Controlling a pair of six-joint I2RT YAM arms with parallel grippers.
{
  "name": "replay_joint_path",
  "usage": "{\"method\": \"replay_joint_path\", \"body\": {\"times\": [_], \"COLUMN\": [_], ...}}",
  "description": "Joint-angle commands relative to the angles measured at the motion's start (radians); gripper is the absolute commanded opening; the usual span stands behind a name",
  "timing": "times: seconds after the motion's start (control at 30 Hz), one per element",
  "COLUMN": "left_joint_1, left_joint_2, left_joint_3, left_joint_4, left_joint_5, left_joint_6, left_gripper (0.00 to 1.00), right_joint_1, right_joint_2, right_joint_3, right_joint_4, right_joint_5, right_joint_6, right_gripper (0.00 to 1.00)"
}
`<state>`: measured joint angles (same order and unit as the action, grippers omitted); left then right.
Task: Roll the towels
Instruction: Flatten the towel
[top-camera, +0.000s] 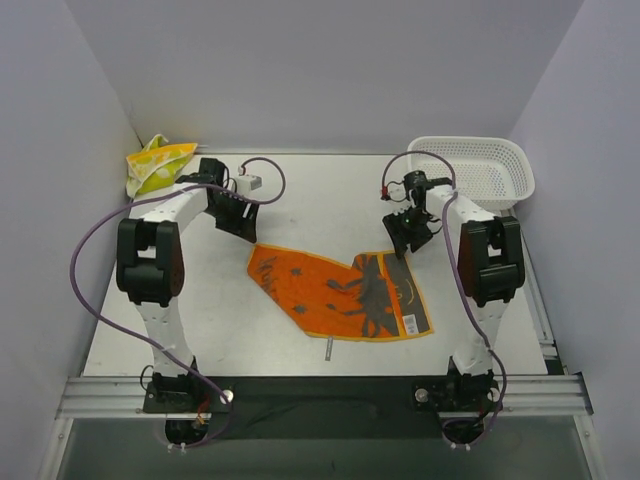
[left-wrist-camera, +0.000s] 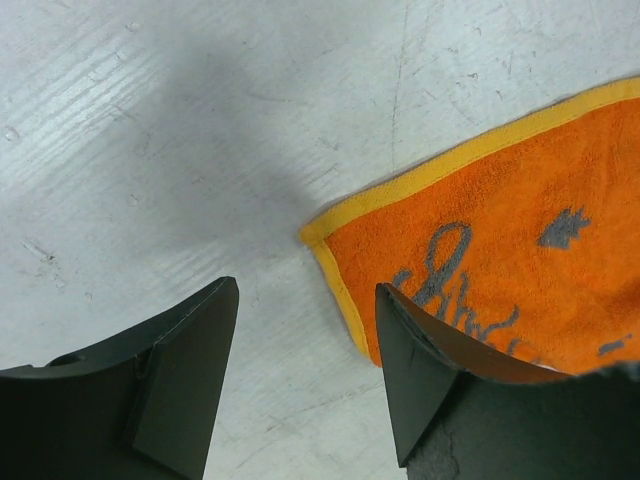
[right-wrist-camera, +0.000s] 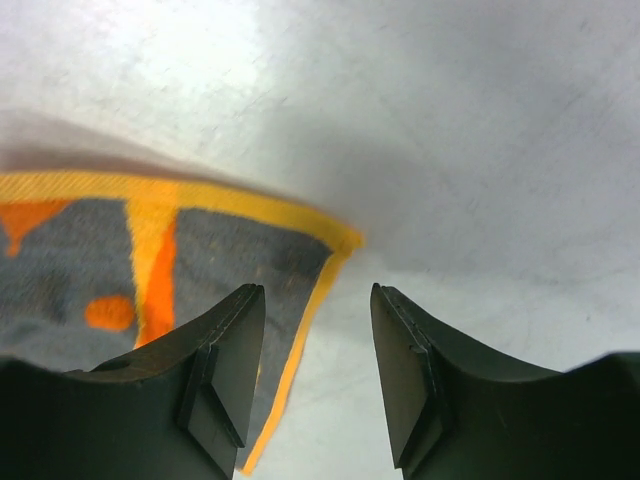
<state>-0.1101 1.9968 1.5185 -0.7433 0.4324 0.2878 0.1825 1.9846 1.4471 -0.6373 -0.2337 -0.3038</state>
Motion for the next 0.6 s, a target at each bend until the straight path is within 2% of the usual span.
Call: {"method": "replay_joint_path", "body": {"times": [0.0, 0.2, 0.27, 0.33, 0.43, 0.57], "left_joint_1": [-0.028, -0.046, -0.053, -0.063, -0.079, -0.097], "left_joint_2": [-0.006, -0.007, -0.003, 0.005, 0.022, 0.040], "left_joint_3": [0.006, -0.038, -0.046, -0.049, -0.049, -0.040], "left_joint_4": [0.036, 0.074, 0.082, 0.085, 0.096, 0.101], "left_joint_5": [-0.015, -0.090, -0.109, -0.119, -0.142, -0.150], "left_joint_6": [0.024, 0.028, 0.030, 0.036, 0.042, 0.047], "left_gripper": [0.68, 0.68, 0.70, 0.70, 0.70, 0.70], "right_joint_1": [-0.005, 0.011, 0.021, 0.034, 0.043, 0.049], "right_joint_2": [0.025, 0.063, 0.078, 0.072, 0.080, 0.082], "right_joint_3": [0.021, -0.001, -0.010, -0.019, -0.008, -0.007], "right_joint_4": [0.045, 0.047, 0.045, 0.057, 0.051, 0.036], "right_joint_5": [0.051, 0.027, 0.037, 0.054, 0.065, 0.060], "right_joint_6": [0.045, 0.057, 0.058, 0.058, 0.063, 0.054], "right_gripper": [0.47, 0.45, 0.40, 0.38, 0.16, 0.00]}}
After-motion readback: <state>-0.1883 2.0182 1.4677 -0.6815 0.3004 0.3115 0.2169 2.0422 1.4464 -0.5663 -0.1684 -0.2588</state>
